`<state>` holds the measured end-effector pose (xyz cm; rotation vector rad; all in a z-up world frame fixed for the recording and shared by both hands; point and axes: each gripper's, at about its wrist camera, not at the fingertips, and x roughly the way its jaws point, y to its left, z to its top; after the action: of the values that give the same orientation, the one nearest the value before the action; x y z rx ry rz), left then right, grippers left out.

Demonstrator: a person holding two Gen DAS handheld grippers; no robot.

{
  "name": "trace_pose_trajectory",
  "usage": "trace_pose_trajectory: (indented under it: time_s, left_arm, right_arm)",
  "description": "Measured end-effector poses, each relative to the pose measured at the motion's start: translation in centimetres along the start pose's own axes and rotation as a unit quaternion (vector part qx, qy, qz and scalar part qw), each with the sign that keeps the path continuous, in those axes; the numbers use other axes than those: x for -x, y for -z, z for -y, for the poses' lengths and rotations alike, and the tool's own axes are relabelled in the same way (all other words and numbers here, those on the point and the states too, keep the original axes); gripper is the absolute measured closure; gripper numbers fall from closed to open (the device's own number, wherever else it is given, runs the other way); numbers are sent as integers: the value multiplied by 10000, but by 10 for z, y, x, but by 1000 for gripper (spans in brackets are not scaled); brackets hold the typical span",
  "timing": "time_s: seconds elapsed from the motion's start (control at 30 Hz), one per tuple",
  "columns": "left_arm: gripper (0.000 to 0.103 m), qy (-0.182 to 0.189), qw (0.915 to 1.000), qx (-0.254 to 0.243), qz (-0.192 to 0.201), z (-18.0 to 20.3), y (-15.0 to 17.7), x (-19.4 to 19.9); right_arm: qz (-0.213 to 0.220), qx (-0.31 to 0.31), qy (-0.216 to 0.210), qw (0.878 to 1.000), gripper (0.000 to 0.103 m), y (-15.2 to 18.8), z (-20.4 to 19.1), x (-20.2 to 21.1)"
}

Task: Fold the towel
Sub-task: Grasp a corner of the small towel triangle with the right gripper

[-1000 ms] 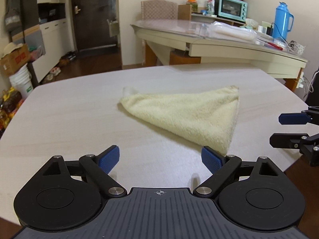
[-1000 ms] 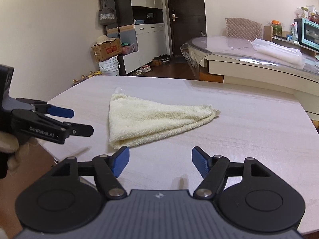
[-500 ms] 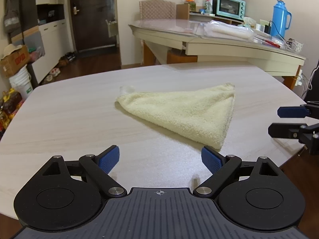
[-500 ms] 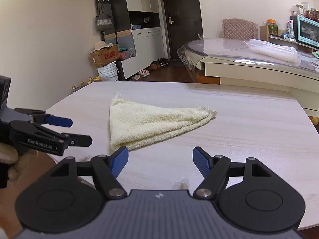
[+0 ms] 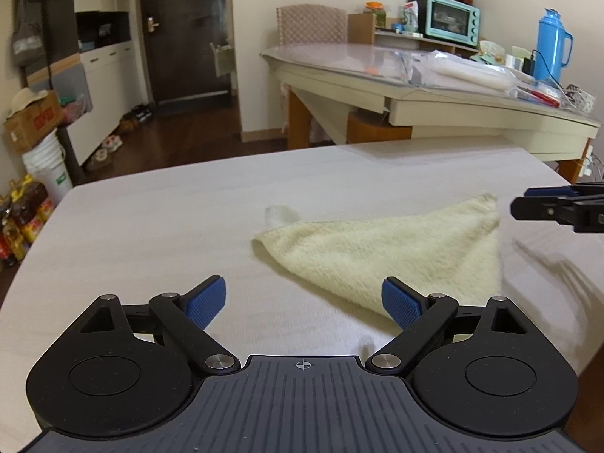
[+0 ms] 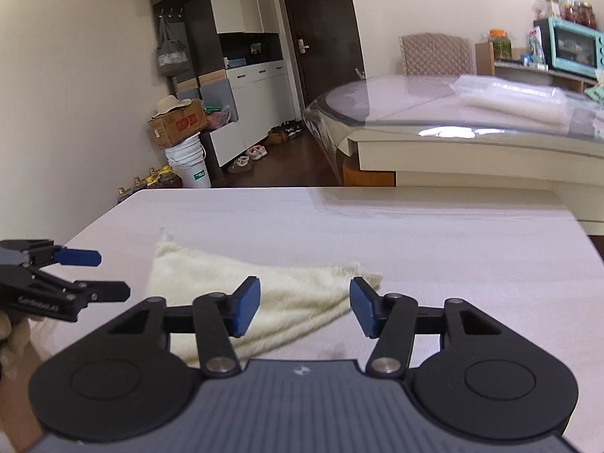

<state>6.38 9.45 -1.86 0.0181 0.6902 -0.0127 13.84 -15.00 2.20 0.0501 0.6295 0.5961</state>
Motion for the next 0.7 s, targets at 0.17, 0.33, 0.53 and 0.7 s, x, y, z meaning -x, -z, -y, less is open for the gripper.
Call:
trace_pose_trajectory:
  time_s: [0.17,0.33,0.53,0.7]
  left_arm:
    - [10,50,10000,-31,-77,-6,-4,-18]
    - [9,96,9999,-31,-108,-11,-7,-28]
    - [9,113,9997,-130,-156,-11,-9,-33]
    - [9,20,10000,-13,-89,-13,-12,-33]
  right_arm:
    - [-149,-173,42,9997,51,0,9,-27]
    - [-156,-289,35,9995,55,2,11,-39]
    - [-174,-74,230,9996,83,-1,6,-45]
    - [91,136,268,9995,96,-2,-4,-30]
